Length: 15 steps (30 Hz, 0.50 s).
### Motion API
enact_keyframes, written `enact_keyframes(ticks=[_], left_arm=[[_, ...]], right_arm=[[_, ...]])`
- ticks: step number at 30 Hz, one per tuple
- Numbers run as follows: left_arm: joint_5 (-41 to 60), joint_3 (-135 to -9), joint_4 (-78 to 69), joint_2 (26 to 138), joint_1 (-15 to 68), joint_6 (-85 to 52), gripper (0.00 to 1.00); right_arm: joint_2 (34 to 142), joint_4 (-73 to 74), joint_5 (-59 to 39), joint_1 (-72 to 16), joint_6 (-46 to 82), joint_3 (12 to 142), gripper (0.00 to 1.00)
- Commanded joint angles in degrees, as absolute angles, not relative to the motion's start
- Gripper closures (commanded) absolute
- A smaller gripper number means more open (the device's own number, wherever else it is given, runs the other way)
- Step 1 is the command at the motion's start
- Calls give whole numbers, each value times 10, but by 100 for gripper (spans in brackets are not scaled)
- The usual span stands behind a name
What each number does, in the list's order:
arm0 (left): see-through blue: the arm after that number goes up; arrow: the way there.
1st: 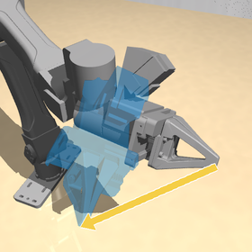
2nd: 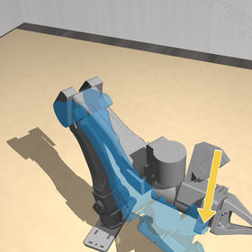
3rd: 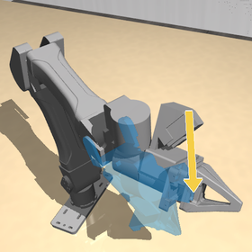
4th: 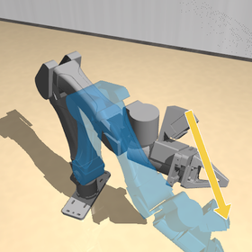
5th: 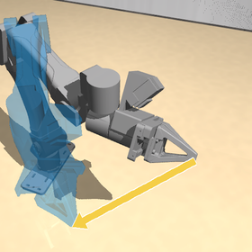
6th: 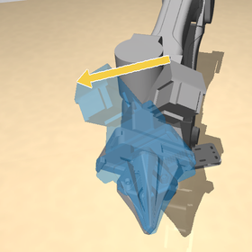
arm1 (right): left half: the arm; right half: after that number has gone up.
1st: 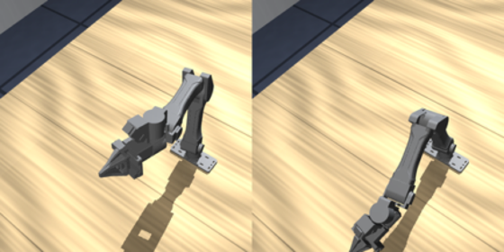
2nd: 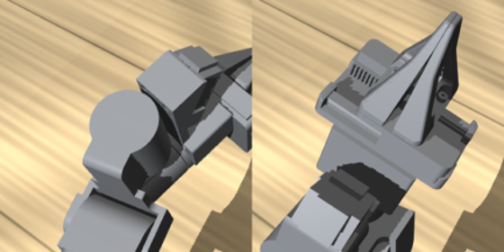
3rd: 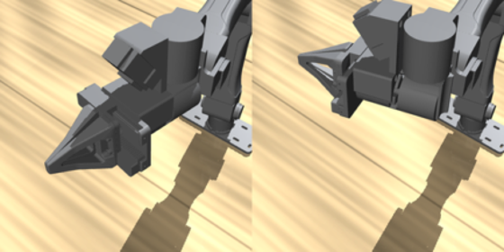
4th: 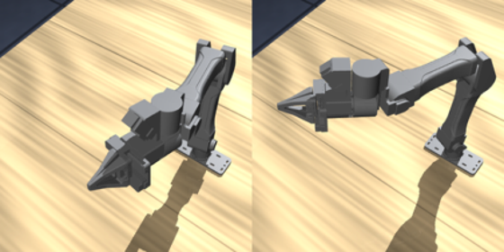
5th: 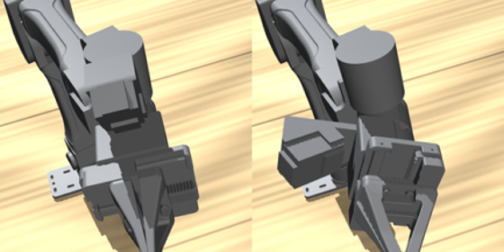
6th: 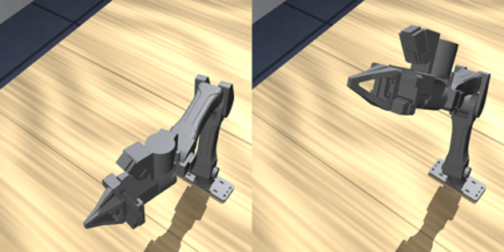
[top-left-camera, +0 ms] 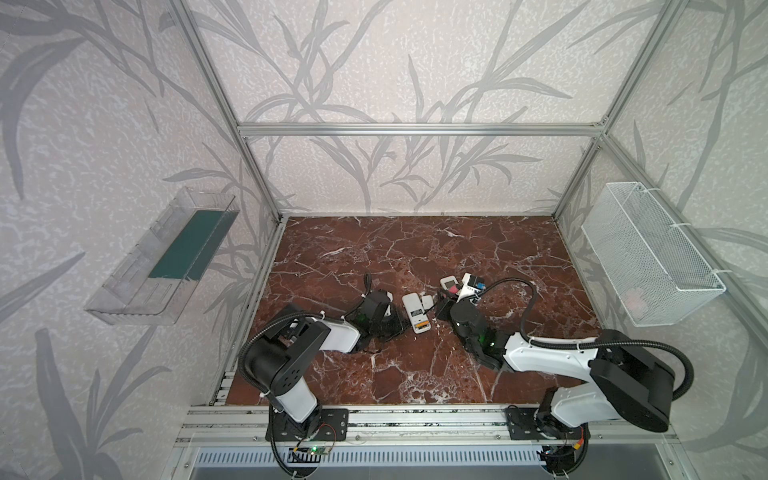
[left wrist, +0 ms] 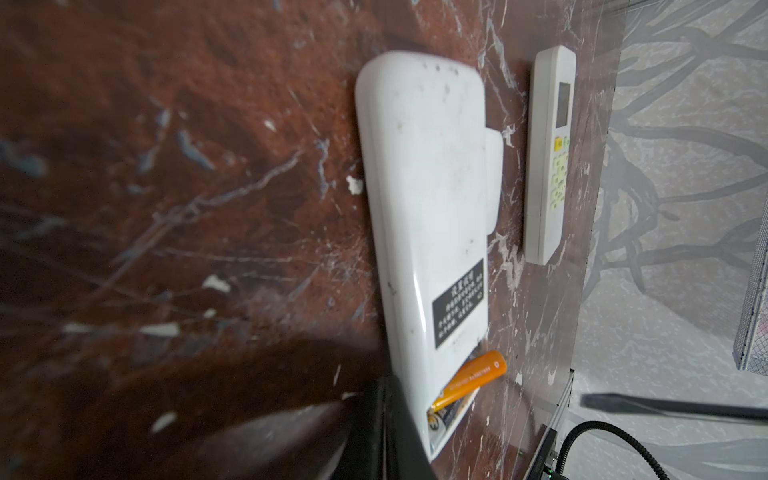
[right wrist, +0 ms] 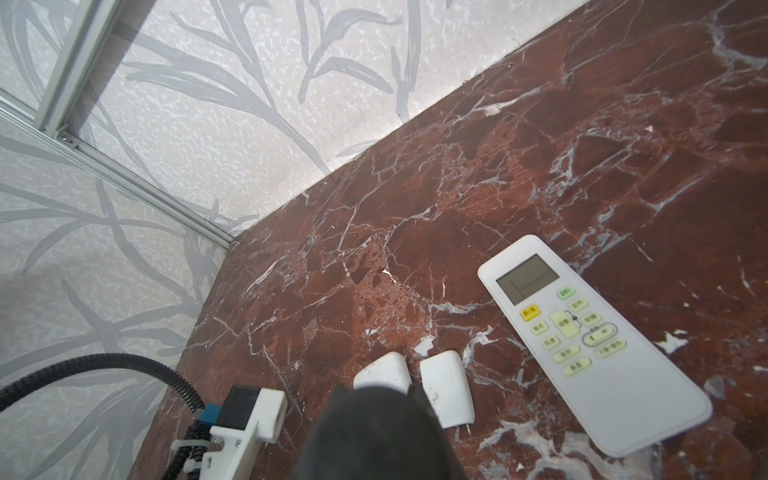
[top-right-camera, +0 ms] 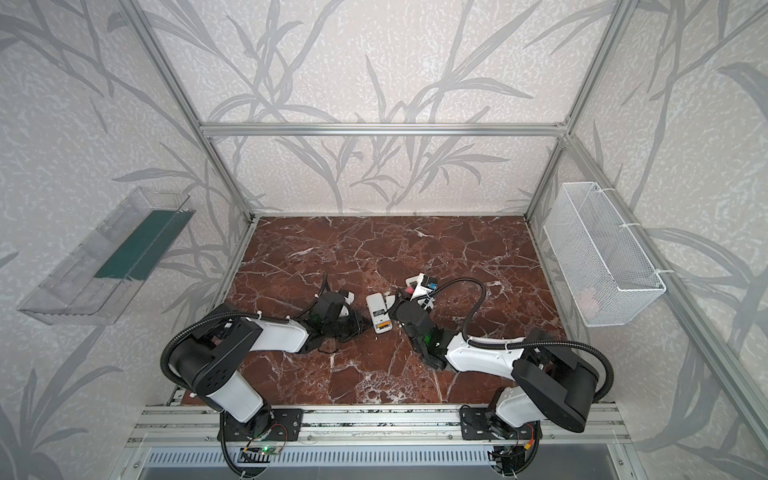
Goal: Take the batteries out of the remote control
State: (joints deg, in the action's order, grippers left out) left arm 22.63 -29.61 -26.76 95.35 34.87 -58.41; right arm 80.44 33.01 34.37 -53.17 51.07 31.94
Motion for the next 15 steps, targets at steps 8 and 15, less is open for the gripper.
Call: enact_keyframes(ticks=[8, 15], left_arm=[[195, -287, -165, 949, 353, -561, 90], [187, -296, -122, 897, 349, -540, 80]], right_arm=[[761, 269, 334, -529, 427, 332, 100], [795, 248, 225, -513, 266, 387, 100]])
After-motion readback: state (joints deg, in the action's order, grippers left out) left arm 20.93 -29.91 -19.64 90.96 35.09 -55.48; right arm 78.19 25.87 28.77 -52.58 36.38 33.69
